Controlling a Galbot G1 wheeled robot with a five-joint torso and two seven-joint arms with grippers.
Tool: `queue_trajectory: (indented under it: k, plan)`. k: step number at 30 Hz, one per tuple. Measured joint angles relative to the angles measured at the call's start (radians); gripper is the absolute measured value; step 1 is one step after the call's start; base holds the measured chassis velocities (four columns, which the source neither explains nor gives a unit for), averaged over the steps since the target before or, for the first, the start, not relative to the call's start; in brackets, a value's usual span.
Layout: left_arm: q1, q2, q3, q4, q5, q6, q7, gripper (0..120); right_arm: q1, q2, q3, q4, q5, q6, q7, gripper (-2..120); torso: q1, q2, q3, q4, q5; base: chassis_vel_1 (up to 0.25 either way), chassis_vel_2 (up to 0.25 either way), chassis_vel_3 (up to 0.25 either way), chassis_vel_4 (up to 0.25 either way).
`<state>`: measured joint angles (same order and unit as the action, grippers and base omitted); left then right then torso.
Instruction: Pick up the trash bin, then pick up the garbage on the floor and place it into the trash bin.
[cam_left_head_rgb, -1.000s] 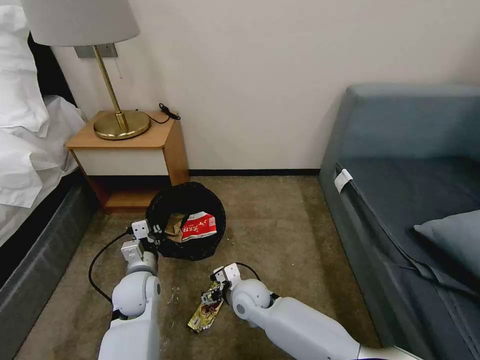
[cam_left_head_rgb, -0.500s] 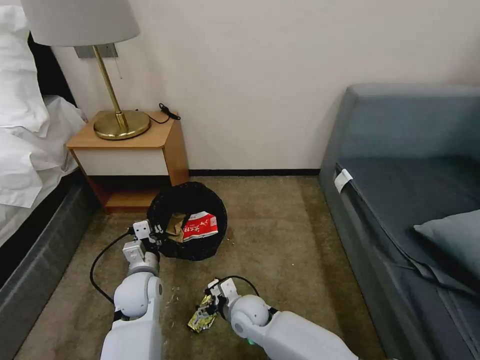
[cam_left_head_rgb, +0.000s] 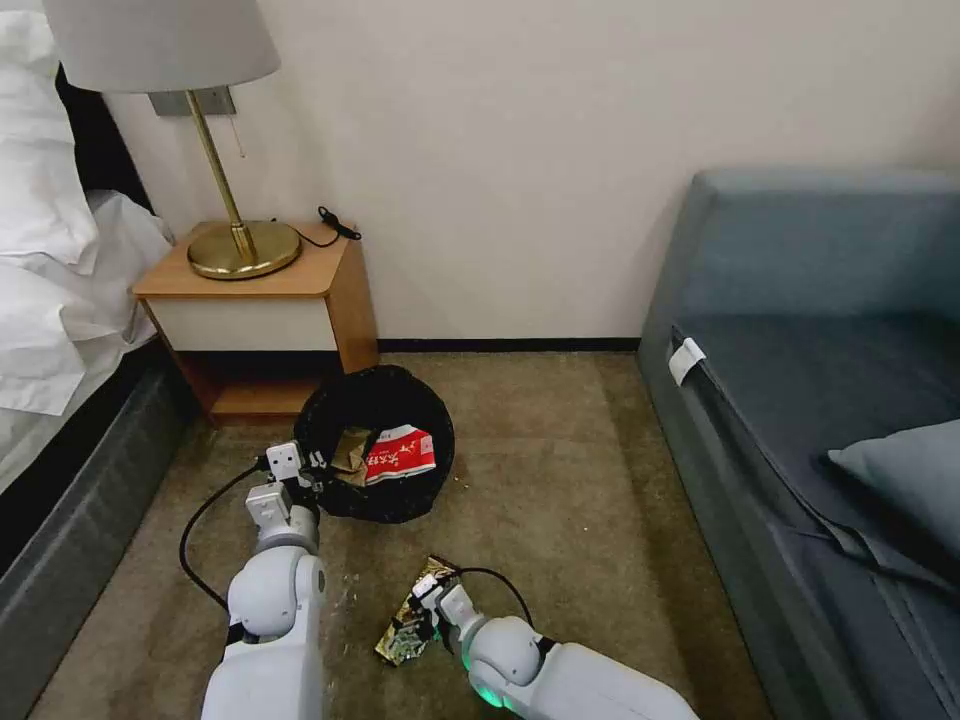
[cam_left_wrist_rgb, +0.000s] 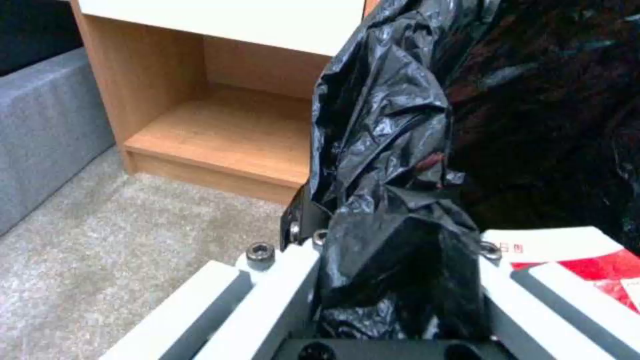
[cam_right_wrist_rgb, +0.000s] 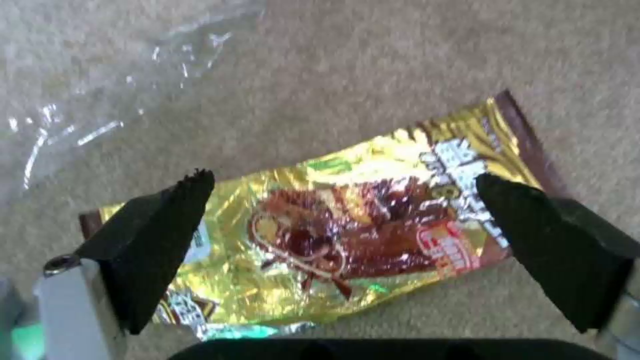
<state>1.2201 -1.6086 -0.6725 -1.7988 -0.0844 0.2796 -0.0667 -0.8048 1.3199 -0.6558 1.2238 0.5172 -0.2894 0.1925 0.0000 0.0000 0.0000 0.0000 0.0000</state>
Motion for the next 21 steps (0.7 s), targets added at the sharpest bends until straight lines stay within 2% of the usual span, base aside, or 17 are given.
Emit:
queue_trajectory:
  k: [7,21]
  plan:
    - [0.009,0.0,-0.003,-0.014,0.0,0.0,0.0,1,0.012,0.012,-0.006,-0.053,-0.015,0.044,-0.026,100,0.0,0.0,0.0,0.0,0.0,0.0,0.0,0.0,0.0]
    - [0.016,0.0,0.0,-0.019,0.007,0.0,0.0,1,0.066,0.034,-0.023,-0.14,0.003,0.038,-0.026,100,0.0,0.0,0.0,0.0,0.0,0.0,0.0,0.0,0.0]
